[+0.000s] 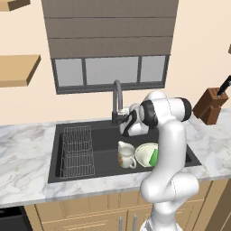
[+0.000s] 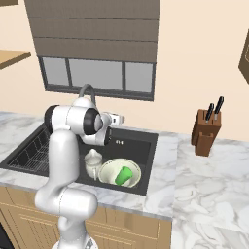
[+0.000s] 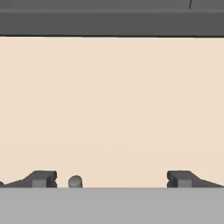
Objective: Pick the bowl and cup and place them in the sink. Then turn on the water.
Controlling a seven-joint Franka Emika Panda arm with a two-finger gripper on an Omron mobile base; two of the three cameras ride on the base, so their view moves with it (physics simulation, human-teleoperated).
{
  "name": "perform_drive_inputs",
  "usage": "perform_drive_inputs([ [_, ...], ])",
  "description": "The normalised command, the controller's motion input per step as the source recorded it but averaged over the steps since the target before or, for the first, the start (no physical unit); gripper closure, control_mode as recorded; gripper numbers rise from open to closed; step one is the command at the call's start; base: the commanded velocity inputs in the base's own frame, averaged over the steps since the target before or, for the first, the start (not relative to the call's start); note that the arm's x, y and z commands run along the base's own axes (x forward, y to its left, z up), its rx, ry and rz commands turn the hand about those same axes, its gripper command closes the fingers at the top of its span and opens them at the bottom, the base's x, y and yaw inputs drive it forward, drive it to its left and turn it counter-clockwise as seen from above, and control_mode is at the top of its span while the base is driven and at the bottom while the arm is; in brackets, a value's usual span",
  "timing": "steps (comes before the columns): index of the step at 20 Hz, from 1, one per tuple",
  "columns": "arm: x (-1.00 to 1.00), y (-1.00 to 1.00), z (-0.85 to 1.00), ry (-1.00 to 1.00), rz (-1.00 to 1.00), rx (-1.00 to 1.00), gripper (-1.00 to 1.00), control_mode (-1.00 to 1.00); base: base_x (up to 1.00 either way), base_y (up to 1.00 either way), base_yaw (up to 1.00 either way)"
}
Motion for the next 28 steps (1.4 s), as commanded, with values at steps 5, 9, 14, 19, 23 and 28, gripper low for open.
perform_drive_inputs([
  [5, 0.0, -0.16, 0.0, 0.0, 0.0, 0.0, -1.0, -1.0, 0.0, 0.0, 0.0],
  [9, 0.0, -0.16, 0.0, 0.0, 0.0, 0.0, -1.0, -1.0, 0.0, 0.0, 0.0],
  [14, 0.0, -0.16, 0.0, 0.0, 0.0, 0.0, -1.0, -1.0, 0.0, 0.0, 0.0],
  [19, 0.0, -0.27, 0.0, 0.0, 0.0, 0.0, -1.0, -1.0, 0.0, 0.0, 0.0],
  [23, 0.0, -0.4, 0.0, 0.0, 0.0, 0.01, -1.0, -1.0, 0.0, 0.0, 0.0],
  [28, 0.0, -0.51, 0.0, 0.0, 0.01, 0.04, -1.0, -1.0, 0.0, 0.0, 0.0],
])
